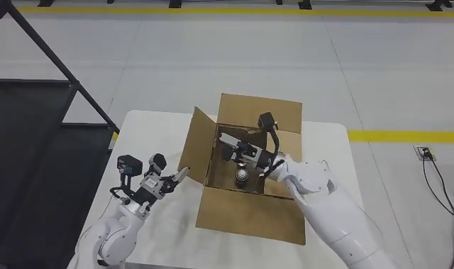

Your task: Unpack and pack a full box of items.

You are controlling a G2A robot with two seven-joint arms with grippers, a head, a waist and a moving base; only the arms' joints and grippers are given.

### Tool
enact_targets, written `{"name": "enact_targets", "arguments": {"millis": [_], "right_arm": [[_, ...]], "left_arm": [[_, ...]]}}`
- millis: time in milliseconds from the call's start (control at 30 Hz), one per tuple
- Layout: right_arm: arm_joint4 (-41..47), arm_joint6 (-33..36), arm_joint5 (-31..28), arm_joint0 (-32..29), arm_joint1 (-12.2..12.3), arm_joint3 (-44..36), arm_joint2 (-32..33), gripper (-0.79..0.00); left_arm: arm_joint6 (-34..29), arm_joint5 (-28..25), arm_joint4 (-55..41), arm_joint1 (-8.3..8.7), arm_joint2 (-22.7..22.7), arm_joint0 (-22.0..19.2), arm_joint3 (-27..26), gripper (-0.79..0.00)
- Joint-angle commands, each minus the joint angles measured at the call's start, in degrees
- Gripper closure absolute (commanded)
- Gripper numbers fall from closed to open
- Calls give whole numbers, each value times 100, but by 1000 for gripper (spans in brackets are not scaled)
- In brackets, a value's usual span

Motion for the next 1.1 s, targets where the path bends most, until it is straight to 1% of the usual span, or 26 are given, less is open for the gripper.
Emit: {"name": "enact_targets", "arguments": {"millis": [0,167,367,467,533,600,700,900,933,1033,1067], "right_arm": [[40,-30,-5,135,-60,197,-120,-785],[116,-11,-76,412,-195,585,-337,-785],[120,5,-154,594,-301,851,-456,-785],[144,27,-173,651,-342,962,-481,-785],[156,40,-194,675,-364,1019,-484,-785],[167,54,-236,677,-378,1053,-470,-785],[162,91,-301,655,-381,1054,-417,-785],[84,128,-338,526,-351,921,-263,-785],[57,127,-333,499,-343,884,-238,-785],[-4,114,-302,409,-324,753,-164,-785],[-30,109,-288,381,-317,707,-141,-785]], "left_arm": [[76,8,-69,14,-155,85,36,-785],[186,-114,-206,53,-519,315,150,-785],[382,-578,-315,85,-745,572,157,-785],[377,-497,-319,86,-782,608,213,-785],[235,-249,-67,90,-759,514,352,-785],[28,-157,-36,76,-605,345,553,-785],[-301,42,246,62,-370,-78,965,-785],[-824,167,543,-25,262,-1288,2074,-785],[-898,213,744,-38,381,-1515,2255,-785],[-904,145,805,-116,717,-2071,2859,-785],[-864,197,931,-138,817,-2246,3036,-785]]}}
